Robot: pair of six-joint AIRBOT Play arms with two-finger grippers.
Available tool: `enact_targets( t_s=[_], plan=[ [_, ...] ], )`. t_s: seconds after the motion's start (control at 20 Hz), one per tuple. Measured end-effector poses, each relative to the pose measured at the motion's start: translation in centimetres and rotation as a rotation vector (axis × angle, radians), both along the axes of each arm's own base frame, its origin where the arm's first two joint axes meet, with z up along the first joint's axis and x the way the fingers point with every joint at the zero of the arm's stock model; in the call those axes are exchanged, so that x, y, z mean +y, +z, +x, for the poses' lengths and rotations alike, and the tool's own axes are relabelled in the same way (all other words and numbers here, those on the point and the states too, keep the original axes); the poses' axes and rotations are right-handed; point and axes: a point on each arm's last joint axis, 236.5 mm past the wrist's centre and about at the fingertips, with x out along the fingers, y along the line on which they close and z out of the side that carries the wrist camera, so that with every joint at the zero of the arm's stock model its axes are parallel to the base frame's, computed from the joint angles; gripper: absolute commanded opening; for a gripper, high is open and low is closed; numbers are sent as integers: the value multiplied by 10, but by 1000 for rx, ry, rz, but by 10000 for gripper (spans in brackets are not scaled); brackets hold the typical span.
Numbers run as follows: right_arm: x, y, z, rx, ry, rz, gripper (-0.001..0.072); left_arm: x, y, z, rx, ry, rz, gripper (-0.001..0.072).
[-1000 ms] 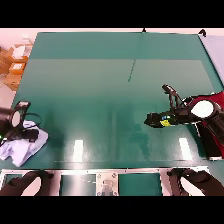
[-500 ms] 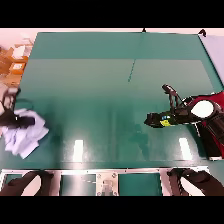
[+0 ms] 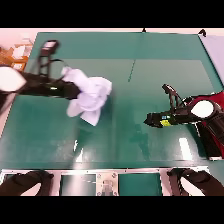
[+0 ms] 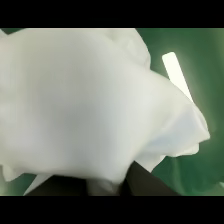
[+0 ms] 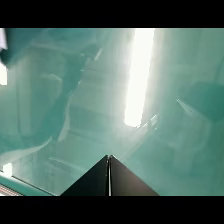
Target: Fold the shirts.
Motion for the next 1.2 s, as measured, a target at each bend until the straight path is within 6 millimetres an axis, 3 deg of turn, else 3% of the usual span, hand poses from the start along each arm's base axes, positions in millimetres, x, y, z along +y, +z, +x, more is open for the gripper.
enact_targets(
  t_s=[0.05, 0.1, 0.25, 0.4, 0.55, 0.7, 0.9, 0.95, 1.05, 1.2],
  plan=[
    [0, 0, 0, 0, 0, 0, 374, -21, -9, -1, 28, -29, -26, 714],
    [0, 0, 0, 2, -1, 0, 459, -34, -16, -1, 53, -44, -42, 714],
    [-7, 1, 2, 7, -23, 1, 459, -42, -33, 0, 120, -56, -43, 714],
    [-28, 0, 16, 15, -105, 1, 450, -12, -49, -2, 227, -34, 1, 713],
    [-50, -6, 36, 36, -184, 31, 426, 14, -79, -25, 382, -29, 50, 713],
    [-53, -15, 65, 39, -210, 107, 423, 15, -121, -67, 539, -55, 55, 713],
    [-23, -37, 112, 56, -204, 212, 421, -5, -167, -95, 596, -30, -11, 712],
    [-10, -45, 124, 65, -188, 227, 419, -9, -175, -96, 587, -9, -28, 695],
    [16, -61, 150, 70, -155, 242, 399, -13, -187, -91, 558, 44, -56, 546],
    [52, -83, 177, 90, -111, 257, 388, -16, -198, -77, 515, 120, -93, 527]
  ],
)
